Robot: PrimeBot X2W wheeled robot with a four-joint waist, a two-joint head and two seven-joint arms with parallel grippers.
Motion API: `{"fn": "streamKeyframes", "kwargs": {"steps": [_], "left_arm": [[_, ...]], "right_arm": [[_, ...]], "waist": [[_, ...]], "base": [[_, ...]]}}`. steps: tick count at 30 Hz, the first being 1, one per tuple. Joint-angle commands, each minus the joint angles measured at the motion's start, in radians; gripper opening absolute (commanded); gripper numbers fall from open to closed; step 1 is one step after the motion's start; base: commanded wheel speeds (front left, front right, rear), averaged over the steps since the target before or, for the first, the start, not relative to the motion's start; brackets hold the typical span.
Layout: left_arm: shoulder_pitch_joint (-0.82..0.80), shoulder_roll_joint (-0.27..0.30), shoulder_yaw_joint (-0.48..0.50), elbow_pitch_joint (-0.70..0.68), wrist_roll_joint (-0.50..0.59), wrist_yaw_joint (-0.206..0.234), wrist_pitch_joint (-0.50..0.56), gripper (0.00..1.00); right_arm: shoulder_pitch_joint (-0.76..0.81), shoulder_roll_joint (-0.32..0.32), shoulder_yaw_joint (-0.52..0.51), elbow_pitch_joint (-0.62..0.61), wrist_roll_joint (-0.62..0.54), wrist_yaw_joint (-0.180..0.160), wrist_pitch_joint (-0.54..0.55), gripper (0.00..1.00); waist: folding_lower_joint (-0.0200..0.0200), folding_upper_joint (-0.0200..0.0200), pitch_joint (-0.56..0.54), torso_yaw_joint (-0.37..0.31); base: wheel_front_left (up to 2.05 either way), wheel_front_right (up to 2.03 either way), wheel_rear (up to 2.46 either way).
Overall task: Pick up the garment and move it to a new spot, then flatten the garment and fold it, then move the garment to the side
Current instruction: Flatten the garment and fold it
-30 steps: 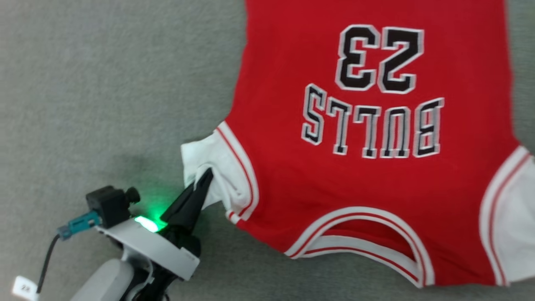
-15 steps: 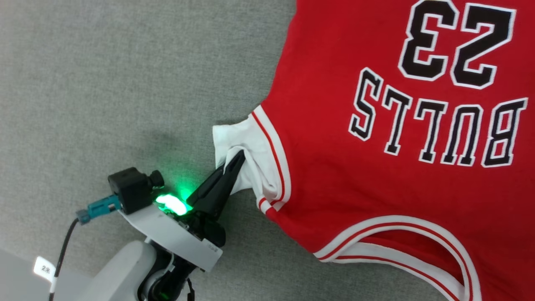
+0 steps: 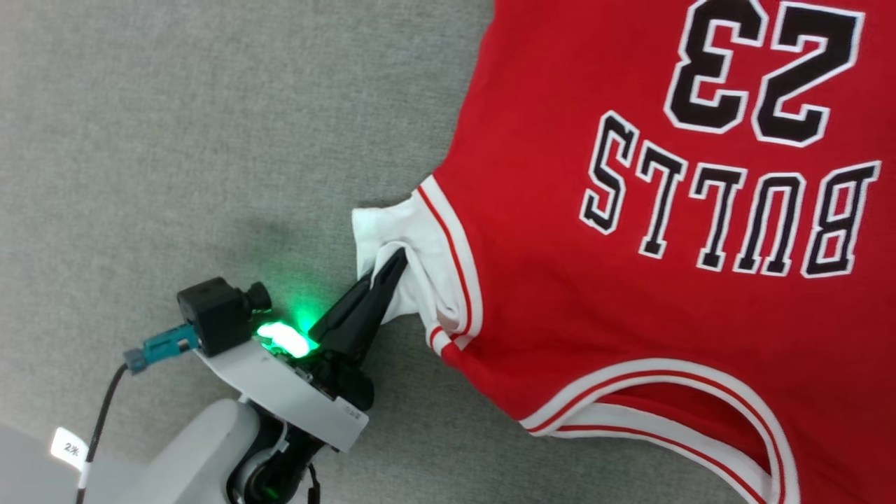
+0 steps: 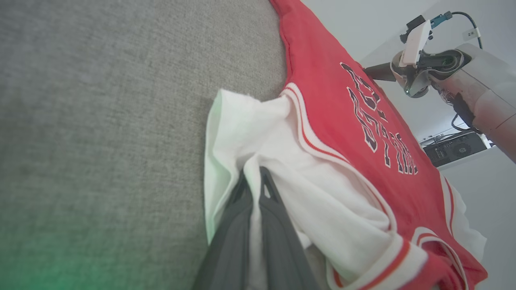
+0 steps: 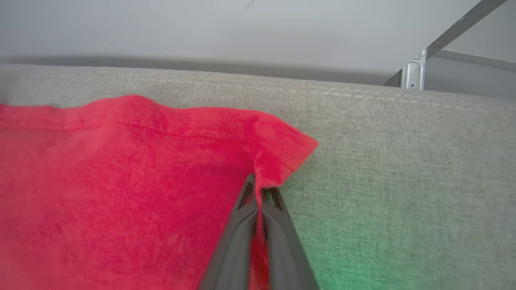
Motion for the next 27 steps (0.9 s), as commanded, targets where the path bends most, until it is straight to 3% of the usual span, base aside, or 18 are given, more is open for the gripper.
{"fn": "streamKeyframes", "kwargs": {"steps": [1, 8, 12, 20, 23, 27], "left_arm": [[0.011, 0.006, -0.004, 0.113, -0.017, 0.024, 0.013, 0.00], [0.054, 0.036, 0.017, 0.115, -0.019, 0.025, -0.004, 0.00], [0.061, 0.059, 0.031, 0.075, -0.017, 0.040, -0.001, 0.00], [0.106, 0.091, 0.044, -0.009, -0.029, 0.084, 0.006, 0.00], [0.121, 0.104, 0.055, -0.030, -0.036, 0.100, 0.007, 0.00], [0.136, 0.122, 0.068, -0.052, -0.046, 0.117, 0.011, 0.00]], "right_arm": [[0.056, 0.006, 0.008, 0.024, 0.024, 0.000, -0.008, 0.00], [0.188, 0.009, 0.120, 0.004, 0.158, 0.000, -0.041, 0.00], [0.314, -0.042, 0.249, -0.082, 0.283, -0.001, 0.002, 0.00], [0.694, -0.231, 0.428, -0.525, 0.625, 0.000, 0.114, 0.00], [0.846, -0.299, 0.425, -0.711, 0.704, 0.000, 0.161, 0.00], [1.037, -0.333, 0.373, -0.923, 0.750, 0.000, 0.231, 0.00]], "waist": [[0.0000, 0.0000, -0.035, -0.033], [0.0000, 0.0000, -0.133, -0.110], [0.0000, 0.0000, -0.167, -0.150], [0.0000, 0.0000, -0.209, -0.192], [0.0000, 0.0000, -0.215, -0.206], [0.0000, 0.0000, -0.219, -0.227]], "base": [[0.00, 0.00, 0.00], [0.00, 0.00, 0.00], [0.00, 0.00, 0.00], [0.00, 0.00, 0.00], [0.00, 0.00, 0.00], [0.00, 0.00, 0.00]]}}
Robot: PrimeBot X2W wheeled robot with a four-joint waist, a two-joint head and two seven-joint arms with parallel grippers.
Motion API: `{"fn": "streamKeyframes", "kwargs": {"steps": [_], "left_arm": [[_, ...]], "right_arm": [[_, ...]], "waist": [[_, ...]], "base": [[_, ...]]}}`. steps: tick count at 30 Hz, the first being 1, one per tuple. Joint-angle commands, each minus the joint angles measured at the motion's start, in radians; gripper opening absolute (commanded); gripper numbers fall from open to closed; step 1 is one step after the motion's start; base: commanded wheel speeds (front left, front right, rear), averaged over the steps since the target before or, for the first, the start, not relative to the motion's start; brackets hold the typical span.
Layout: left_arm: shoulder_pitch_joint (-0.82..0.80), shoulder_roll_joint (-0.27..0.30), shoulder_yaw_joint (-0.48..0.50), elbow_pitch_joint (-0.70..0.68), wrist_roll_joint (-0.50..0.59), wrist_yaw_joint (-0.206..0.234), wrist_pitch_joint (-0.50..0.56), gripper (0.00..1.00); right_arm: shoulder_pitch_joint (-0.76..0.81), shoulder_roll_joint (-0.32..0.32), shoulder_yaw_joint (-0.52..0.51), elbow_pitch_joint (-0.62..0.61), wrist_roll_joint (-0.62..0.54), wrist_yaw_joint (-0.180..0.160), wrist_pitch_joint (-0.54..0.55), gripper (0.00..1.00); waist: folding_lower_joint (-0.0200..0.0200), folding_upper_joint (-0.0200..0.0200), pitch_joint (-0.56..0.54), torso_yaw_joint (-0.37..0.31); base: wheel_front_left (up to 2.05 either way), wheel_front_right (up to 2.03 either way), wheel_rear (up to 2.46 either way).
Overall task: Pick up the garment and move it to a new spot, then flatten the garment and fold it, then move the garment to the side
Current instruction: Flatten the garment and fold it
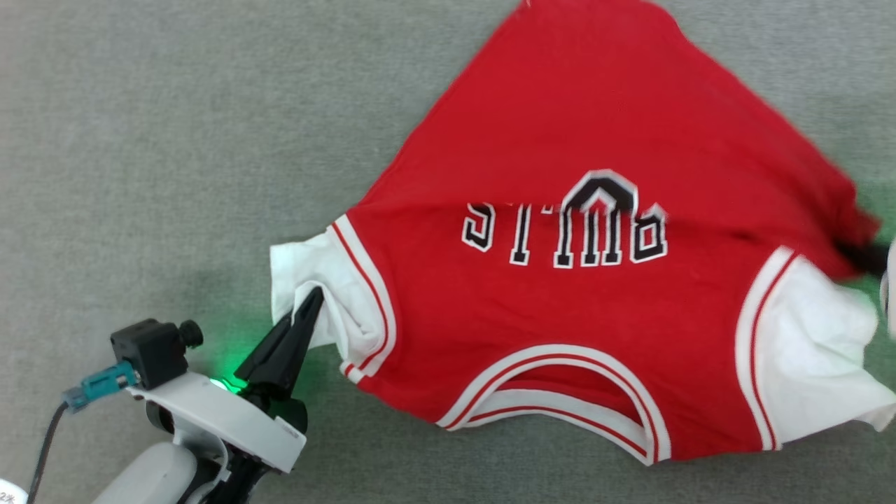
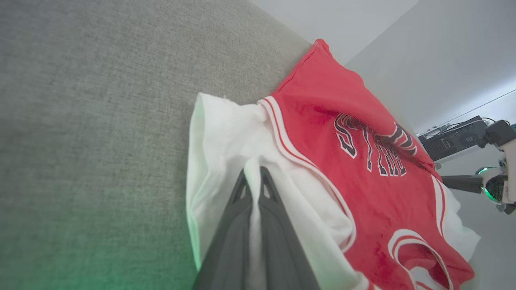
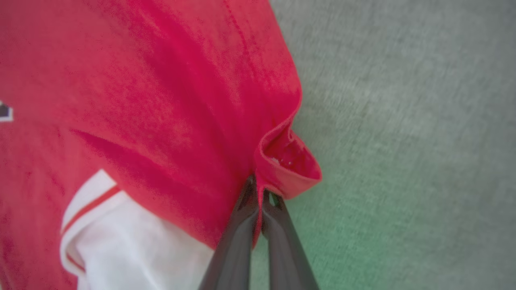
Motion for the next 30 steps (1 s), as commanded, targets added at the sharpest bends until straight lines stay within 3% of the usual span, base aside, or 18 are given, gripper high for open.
{"fn": "streamKeyframes", "kwargs": {"steps": [1, 9, 15, 20, 21, 22, 23, 27, 30], "left_arm": [[0.007, 0.002, 0.003, -0.009, -0.006, 0.006, 0.005, 0.00], [0.011, 0.013, 0.006, -0.037, -0.001, 0.021, 0.006, 0.00], [0.010, 0.013, 0.005, -0.042, 0.003, 0.023, 0.004, 0.00], [0.016, 0.008, 0.007, -0.040, 0.002, 0.023, -0.002, 0.00], [0.017, 0.007, 0.007, -0.039, 0.001, 0.022, -0.003, 0.00], [0.017, 0.006, 0.006, -0.037, 0.001, 0.020, -0.003, 0.00], [0.017, 0.005, 0.005, -0.036, 0.000, 0.018, -0.001, 0.00], [0.016, 0.005, 0.006, -0.032, -0.001, 0.015, -0.003, 0.00], [0.010, 0.003, 0.005, -0.037, 0.001, 0.015, -0.003, 0.00]], "right_arm": [[0.112, 0.009, -0.002, -0.033, 0.013, -0.001, 0.047, 0.00], [0.409, 0.066, -0.153, -0.316, -0.030, -0.001, 0.197, 0.00], [0.614, 0.131, -0.201, -0.457, -0.040, -0.001, 0.356, 0.00], [0.652, 0.183, -0.222, -0.528, -0.069, -0.001, 0.348, 0.00], [0.643, 0.191, -0.222, -0.537, -0.073, -0.001, 0.325, 0.22], [0.625, 0.203, -0.225, -0.546, -0.077, -0.001, 0.298, 0.75], [0.608, 0.207, -0.224, -0.556, -0.065, -0.001, 0.280, 1.00], [0.532, 0.200, -0.241, -0.634, 0.020, -0.001, 0.238, 1.00], [0.426, 0.167, -0.273, -0.678, 0.014, -0.001, 0.233, 1.00]], "waist": [[0.0000, 0.0000, -0.009, -0.018], [0.0000, 0.0000, -0.014, -0.027], [0.0000, 0.0000, -0.016, -0.021], [0.0000, 0.0000, -0.016, -0.021], [0.0000, 0.0000, -0.016, -0.020], [0.0000, 0.0000, -0.017, -0.020], [0.0000, 0.0000, -0.019, -0.020], [0.0000, 0.0000, -0.026, -0.020], [0.0000, 0.0000, -0.021, -0.016]], "base": [[0.00, 0.00, 0.00], [0.00, 0.00, 0.00], [0.00, 0.00, 0.00], [0.00, 0.00, 0.00], [0.00, 0.00, 0.00], [0.00, 0.00, 0.00], [0.00, 0.00, 0.00], [0.00, 0.00, 0.00], [0.00, 0.00, 0.00]]}}
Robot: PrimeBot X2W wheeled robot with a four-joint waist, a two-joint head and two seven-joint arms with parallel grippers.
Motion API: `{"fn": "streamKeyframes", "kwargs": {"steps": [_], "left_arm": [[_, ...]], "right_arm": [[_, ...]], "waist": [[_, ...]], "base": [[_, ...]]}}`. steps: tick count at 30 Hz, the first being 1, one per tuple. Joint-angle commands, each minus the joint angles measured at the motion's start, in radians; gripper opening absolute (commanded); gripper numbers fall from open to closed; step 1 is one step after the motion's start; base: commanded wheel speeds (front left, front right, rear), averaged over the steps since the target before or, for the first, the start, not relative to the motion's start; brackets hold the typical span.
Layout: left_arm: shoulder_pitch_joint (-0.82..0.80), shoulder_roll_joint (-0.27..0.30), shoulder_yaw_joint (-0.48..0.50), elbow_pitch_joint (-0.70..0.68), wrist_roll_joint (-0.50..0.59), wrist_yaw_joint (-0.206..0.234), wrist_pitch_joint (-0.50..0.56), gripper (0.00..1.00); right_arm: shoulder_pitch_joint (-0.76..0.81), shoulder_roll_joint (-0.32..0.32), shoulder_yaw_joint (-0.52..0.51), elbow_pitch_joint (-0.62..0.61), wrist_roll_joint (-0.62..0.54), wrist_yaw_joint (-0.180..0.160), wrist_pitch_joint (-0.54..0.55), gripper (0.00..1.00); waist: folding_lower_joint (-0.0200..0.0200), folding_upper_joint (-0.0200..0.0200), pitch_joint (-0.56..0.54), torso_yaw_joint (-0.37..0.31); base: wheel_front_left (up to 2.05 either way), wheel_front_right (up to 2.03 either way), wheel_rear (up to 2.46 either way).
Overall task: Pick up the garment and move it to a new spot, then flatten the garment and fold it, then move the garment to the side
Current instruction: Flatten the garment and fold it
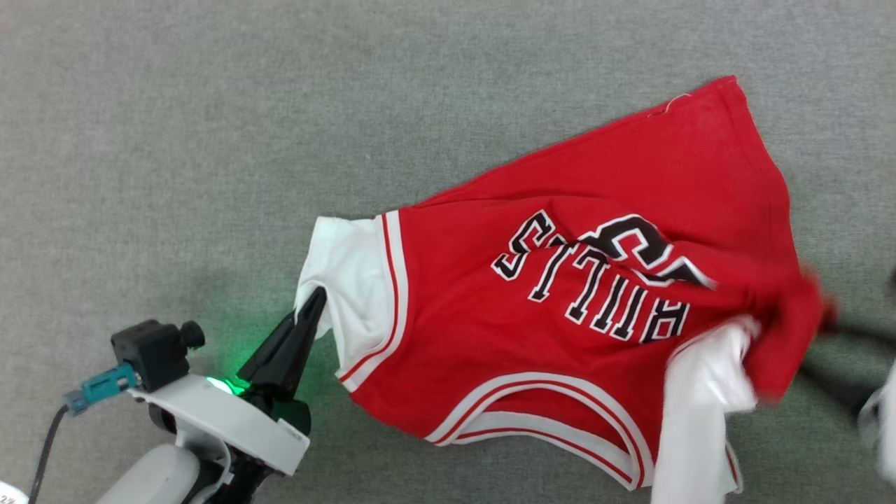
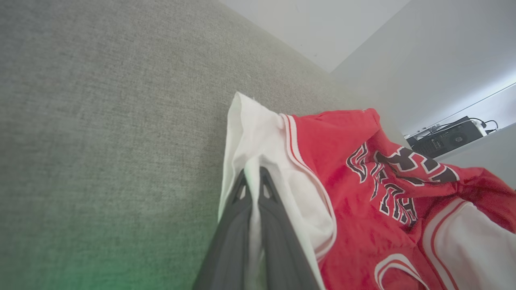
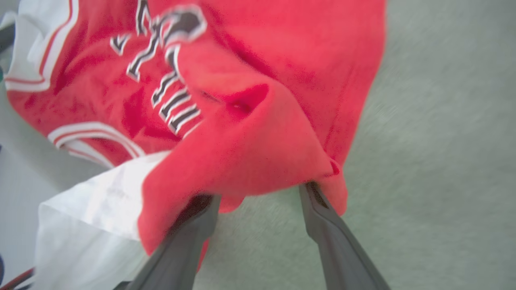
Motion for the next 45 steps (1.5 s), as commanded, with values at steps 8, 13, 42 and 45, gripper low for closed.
{"fn": "streamKeyframes", "kwargs": {"steps": [8, 13, 42, 45], "left_arm": [[-0.037, -0.028, -0.017, 0.012, 0.011, -0.028, 0.003, 0.00], [-0.055, -0.046, -0.028, 0.035, 0.012, -0.044, 0.004, 0.00], [-0.138, -0.107, -0.031, 0.147, -0.008, -0.100, -0.017, 0.00], [-0.194, -0.113, -0.004, 0.161, -0.022, -0.105, -0.020, 0.00]], "right_arm": [[-0.401, -0.098, 0.018, 0.160, -0.120, -0.001, -0.106, 1.00], [-0.557, -0.118, 0.138, 0.360, -0.160, -0.001, -0.180, 1.00], [-0.842, -0.148, 0.472, 0.883, -0.078, -0.001, -0.409, 0.00], [-0.865, -0.130, 0.436, 0.921, -0.093, -0.001, -0.478, 0.00]], "waist": [[0.0000, 0.0000, 0.036, 0.047], [0.0000, 0.0000, 0.055, 0.074], [0.0000, 0.0000, 0.033, 0.122], [0.0000, 0.0000, 0.009, 0.118]], "base": [[0.00, 0.00, 0.00], [0.00, 0.00, 0.00], [0.00, 0.00, 0.00], [0.00, 0.00, 0.00]]}}
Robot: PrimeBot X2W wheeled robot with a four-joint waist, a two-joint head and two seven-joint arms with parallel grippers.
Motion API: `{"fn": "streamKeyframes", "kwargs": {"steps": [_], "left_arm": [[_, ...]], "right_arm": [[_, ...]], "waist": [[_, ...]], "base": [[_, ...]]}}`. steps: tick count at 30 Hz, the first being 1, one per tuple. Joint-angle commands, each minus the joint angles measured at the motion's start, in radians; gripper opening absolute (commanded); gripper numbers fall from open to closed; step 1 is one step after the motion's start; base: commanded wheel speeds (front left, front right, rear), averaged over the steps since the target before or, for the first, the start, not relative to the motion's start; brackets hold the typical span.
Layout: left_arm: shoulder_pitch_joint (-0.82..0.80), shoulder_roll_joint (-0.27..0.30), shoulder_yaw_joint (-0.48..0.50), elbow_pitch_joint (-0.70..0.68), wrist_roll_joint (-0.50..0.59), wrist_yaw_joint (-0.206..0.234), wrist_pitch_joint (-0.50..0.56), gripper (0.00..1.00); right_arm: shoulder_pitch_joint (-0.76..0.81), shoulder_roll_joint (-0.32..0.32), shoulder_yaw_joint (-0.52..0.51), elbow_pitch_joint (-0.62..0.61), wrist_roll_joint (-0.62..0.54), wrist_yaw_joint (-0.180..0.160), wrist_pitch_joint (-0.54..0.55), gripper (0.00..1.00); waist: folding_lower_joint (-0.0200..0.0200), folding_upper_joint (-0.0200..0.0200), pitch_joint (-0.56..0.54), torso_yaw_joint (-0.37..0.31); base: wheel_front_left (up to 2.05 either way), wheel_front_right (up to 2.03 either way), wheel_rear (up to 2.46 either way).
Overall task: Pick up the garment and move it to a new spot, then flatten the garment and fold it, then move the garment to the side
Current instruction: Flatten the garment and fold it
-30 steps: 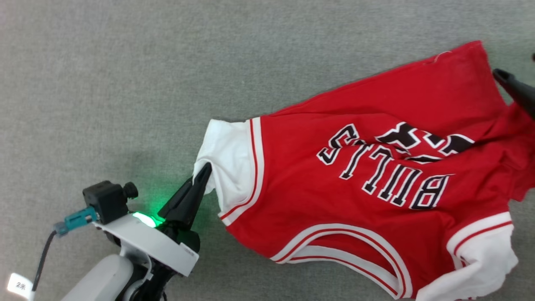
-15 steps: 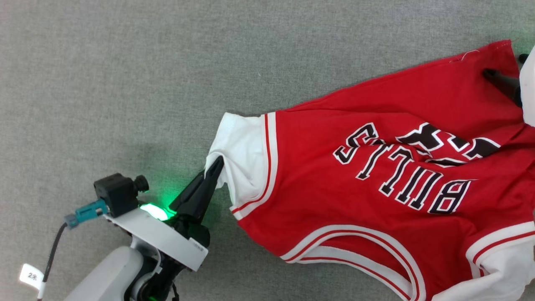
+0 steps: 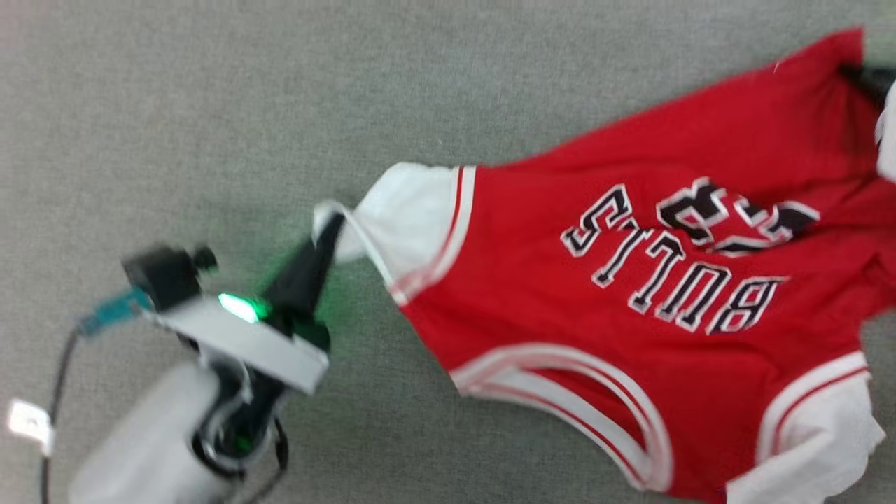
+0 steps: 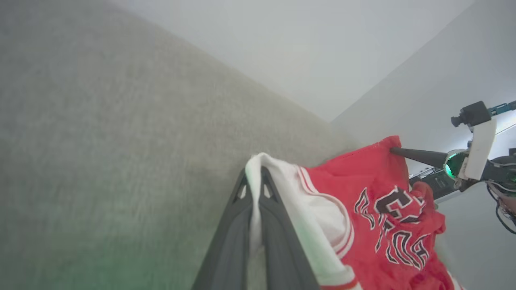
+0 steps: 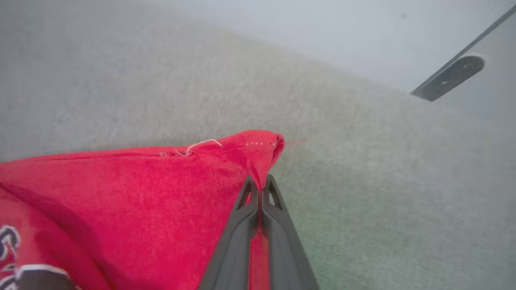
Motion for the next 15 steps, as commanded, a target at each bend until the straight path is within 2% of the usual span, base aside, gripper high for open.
{"fn": "streamKeyframes", "kwargs": {"steps": [1, 9, 15], "left_arm": [[-0.047, 0.001, 0.017, 0.010, -0.005, -0.006, -0.004, 0.00], [-0.382, -0.009, 0.061, 0.138, 0.012, -0.009, 0.072, 0.00], [-0.723, -0.037, 0.063, 0.366, 0.093, 0.006, 0.114, 0.00]], "right_arm": [[-0.026, 0.007, -0.029, 0.016, -0.007, -0.001, -0.036, 0.00], [-0.173, 0.060, -0.167, 0.133, -0.084, -0.001, -0.224, 0.00], [-0.334, 0.127, -0.253, 0.236, -0.194, -0.001, -0.380, 0.00]], "waist": [[0.0000, -0.0001, -0.023, -0.006], [0.0000, -0.0001, -0.005, -0.032], [0.0000, -0.0001, 0.051, -0.072]], "base": [[0.00, 0.00, 0.00], [0.00, 0.00, 0.00], [0.00, 0.00, 0.00]]}}
